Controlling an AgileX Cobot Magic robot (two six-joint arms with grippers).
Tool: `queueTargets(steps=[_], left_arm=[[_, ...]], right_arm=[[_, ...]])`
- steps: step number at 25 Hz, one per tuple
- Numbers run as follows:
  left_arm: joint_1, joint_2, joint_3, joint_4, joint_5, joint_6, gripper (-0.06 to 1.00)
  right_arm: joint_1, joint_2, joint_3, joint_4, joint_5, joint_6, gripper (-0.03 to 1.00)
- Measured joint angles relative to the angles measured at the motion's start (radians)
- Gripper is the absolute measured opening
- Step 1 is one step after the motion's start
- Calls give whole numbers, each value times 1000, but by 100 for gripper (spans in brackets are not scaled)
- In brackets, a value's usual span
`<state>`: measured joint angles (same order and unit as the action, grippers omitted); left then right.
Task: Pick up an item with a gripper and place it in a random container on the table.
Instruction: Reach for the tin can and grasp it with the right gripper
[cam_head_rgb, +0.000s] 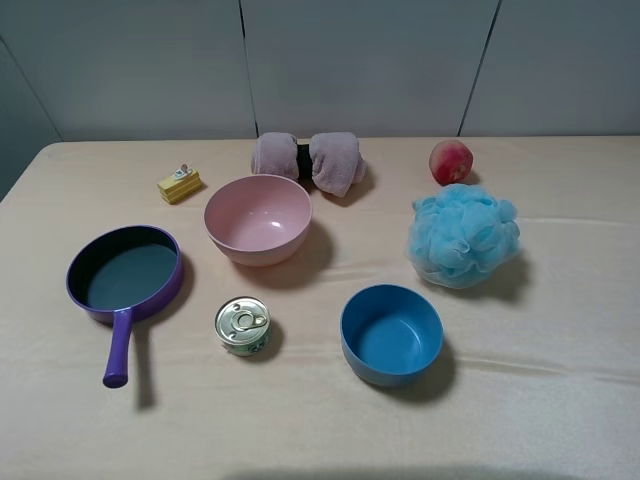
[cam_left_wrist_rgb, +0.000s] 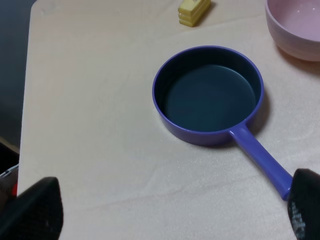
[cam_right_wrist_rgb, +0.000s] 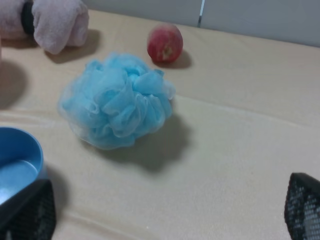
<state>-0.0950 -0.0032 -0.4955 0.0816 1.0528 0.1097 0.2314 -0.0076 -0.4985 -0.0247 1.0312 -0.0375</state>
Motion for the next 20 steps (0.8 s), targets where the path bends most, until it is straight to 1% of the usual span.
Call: queueTargets(steps=[20], left_arm=[[0,0,0,0,0,0,90]], right_arm=[[0,0,0,0,0,0,69]])
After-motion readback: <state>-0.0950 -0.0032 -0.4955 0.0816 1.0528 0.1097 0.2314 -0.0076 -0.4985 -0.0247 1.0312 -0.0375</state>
